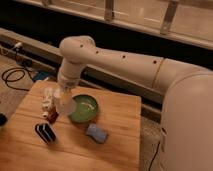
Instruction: Place the ceramic cup over the eraser
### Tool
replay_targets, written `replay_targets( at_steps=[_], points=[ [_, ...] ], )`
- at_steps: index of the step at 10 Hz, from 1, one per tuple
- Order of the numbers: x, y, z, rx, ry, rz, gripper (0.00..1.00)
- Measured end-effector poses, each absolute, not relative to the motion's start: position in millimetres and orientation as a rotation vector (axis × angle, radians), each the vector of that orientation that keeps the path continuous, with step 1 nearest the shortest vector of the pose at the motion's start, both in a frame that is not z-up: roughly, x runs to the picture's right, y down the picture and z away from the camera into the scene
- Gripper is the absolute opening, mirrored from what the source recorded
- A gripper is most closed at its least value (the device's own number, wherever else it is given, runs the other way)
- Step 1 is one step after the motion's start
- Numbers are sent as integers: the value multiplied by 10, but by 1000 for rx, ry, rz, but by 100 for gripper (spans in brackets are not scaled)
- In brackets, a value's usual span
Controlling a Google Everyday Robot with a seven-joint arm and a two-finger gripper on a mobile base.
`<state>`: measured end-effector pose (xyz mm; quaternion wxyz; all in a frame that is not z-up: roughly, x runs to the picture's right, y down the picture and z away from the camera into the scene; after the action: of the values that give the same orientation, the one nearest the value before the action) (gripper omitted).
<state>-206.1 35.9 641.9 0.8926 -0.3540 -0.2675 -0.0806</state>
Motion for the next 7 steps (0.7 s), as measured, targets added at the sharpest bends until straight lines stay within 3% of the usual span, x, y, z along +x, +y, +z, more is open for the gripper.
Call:
replay_targets(
  at_steps=[7],
  points=[
    [-2649,599,6123,-748,-605,-297,0]
  ],
)
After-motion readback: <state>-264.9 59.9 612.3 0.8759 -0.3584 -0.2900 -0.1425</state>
